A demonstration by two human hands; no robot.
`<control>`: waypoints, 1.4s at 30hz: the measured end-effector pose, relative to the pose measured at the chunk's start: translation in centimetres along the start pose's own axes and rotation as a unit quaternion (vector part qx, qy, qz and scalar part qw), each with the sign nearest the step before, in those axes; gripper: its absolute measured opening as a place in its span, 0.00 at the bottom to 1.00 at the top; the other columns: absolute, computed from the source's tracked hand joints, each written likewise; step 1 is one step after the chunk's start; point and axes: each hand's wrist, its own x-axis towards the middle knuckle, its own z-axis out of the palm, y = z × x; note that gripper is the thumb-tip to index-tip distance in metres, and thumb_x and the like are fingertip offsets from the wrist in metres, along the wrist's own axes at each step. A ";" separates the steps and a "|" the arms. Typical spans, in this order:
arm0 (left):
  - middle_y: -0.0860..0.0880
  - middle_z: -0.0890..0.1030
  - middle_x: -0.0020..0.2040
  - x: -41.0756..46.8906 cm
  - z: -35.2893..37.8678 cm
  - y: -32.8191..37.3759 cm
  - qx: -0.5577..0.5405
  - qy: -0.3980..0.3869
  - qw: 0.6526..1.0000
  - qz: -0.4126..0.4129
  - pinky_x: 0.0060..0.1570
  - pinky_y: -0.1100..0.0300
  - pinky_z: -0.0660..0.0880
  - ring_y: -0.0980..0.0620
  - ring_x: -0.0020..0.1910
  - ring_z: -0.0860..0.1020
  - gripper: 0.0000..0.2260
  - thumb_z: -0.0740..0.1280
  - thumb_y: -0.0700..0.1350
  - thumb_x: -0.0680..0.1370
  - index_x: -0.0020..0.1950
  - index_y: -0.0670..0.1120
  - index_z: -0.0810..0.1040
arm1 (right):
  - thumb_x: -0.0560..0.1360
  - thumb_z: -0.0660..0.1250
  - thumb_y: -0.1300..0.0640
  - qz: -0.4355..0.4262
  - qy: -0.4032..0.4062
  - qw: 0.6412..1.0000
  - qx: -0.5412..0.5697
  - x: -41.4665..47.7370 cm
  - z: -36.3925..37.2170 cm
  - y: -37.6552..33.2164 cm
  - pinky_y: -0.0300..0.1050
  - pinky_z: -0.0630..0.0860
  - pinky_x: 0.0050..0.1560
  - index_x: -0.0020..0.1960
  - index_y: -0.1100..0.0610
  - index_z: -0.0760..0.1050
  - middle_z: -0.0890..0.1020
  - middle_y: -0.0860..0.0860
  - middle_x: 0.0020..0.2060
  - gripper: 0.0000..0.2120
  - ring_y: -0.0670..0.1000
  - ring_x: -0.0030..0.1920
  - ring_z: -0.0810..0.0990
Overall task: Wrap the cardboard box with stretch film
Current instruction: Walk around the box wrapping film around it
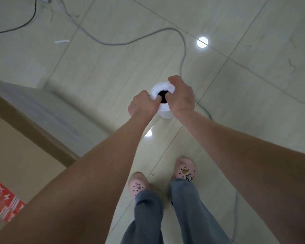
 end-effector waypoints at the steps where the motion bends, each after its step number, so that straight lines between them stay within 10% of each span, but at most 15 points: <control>1: 0.48 0.80 0.45 0.2 0.1 0.0 -0.014 -0.020 1.000 0.001 0.36 0.59 0.68 0.46 0.44 0.79 0.18 0.61 0.60 0.75 0.48 0.45 0.74 | 0.75 0.61 0.63 0.013 0.007 1.000 0.024 0.3 -0.1 -0.1 0.41 0.71 0.52 0.69 0.50 0.68 0.78 0.51 0.60 0.23 0.53 0.58 0.76; 10: 0.47 0.78 0.60 0.3 0.1 2.1 0.026 -0.085 0.985 0.146 0.53 0.53 0.75 0.46 0.58 0.76 0.25 0.67 0.47 0.73 0.70 0.49 0.68 | 0.76 0.62 0.61 0.194 -0.030 0.974 0.115 -0.3 0.9 2.0 0.52 0.78 0.52 0.70 0.54 0.64 0.76 0.55 0.60 0.23 0.55 0.51 0.76; 18: 0.45 0.80 0.46 1.7 0.6 3.5 -0.011 -0.022 0.992 0.124 0.38 0.58 0.70 0.44 0.44 0.78 0.06 0.66 0.45 0.72 0.46 0.44 0.74 | 0.75 0.61 0.60 0.102 0.020 0.991 0.083 1.1 -0.3 1.5 0.42 0.70 0.45 0.64 0.48 0.71 0.76 0.47 0.51 0.18 0.50 0.47 0.73; 27: 0.48 0.80 0.45 0.8 0.8 2.1 -0.224 -0.077 0.968 0.077 0.52 0.53 0.77 0.46 0.49 0.81 0.20 0.68 0.56 0.75 0.59 0.43 0.73 | 0.77 0.63 0.57 0.116 0.059 0.980 0.152 1.1 -0.7 1.4 0.49 0.74 0.60 0.73 0.53 0.62 0.75 0.54 0.63 0.26 0.56 0.61 0.75; 37: 0.50 0.71 0.70 -2.5 1.1 -1.7 -0.065 -0.103 0.977 0.175 0.62 0.54 0.71 0.49 0.66 0.72 0.36 0.76 0.48 0.70 0.74 0.48 0.63 | 0.79 0.60 0.56 0.140 0.037 0.973 0.180 -0.7 -0.4 2.8 0.56 0.75 0.60 0.75 0.51 0.57 0.72 0.55 0.66 0.26 0.59 0.63 0.74; 42: 0.53 0.76 0.65 -3.4 1.3 -3.2 0.068 -0.011 0.986 0.151 0.57 0.56 0.72 0.51 0.64 0.74 0.25 0.69 0.50 0.76 0.72 0.52 0.68 | 0.78 0.62 0.53 0.097 0.030 0.983 0.152 -1.5 0.2 3.0 0.58 0.76 0.58 0.73 0.53 0.60 0.74 0.56 0.63 0.25 0.59 0.61 0.75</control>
